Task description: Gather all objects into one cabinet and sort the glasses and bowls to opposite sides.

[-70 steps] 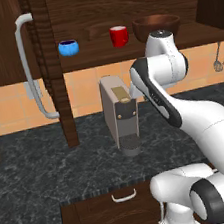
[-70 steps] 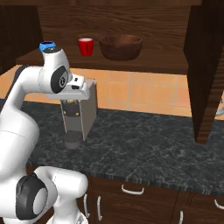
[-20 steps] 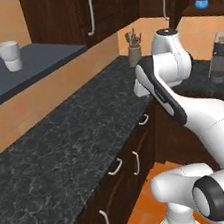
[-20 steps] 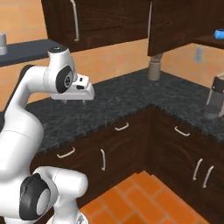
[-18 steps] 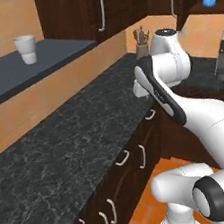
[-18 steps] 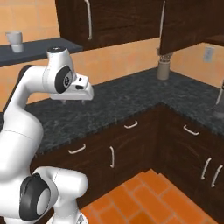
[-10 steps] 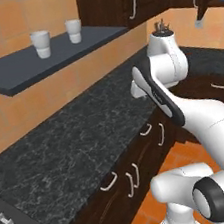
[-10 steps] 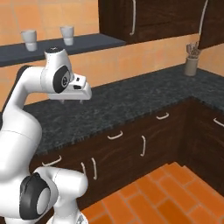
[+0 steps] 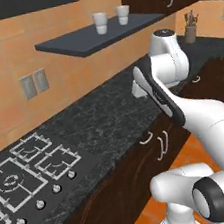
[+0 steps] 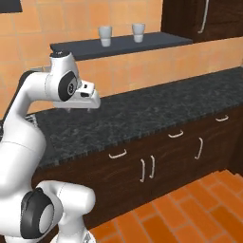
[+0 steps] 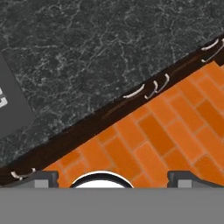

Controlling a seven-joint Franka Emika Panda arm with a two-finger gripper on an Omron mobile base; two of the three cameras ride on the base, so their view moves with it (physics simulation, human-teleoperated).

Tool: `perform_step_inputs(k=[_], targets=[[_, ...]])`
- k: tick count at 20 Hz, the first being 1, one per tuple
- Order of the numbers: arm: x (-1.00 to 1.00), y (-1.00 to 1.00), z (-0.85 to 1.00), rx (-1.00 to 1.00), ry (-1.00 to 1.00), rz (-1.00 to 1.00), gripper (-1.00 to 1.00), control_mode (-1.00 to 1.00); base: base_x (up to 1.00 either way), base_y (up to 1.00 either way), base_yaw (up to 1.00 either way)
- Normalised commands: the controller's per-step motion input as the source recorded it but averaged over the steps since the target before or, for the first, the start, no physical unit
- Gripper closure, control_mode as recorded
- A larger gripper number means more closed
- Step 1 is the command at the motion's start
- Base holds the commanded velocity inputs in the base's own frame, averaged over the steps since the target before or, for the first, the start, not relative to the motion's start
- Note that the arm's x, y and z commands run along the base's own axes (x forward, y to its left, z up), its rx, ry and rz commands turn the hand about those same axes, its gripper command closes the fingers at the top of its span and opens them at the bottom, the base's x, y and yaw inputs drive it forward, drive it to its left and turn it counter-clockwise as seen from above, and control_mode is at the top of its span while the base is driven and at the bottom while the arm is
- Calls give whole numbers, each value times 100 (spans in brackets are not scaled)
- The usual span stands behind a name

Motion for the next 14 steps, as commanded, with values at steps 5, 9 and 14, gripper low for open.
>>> perform_step_inputs(k=[5, 9, 14], targets=[[0, 0, 0, 0, 0, 0, -100, 100, -97, 70, 55], [0, 0, 0, 0, 0, 0, -100, 100, -86, 66, 62], [0, 0, 0, 0, 0, 0, -100, 100, -83, 63, 47]])
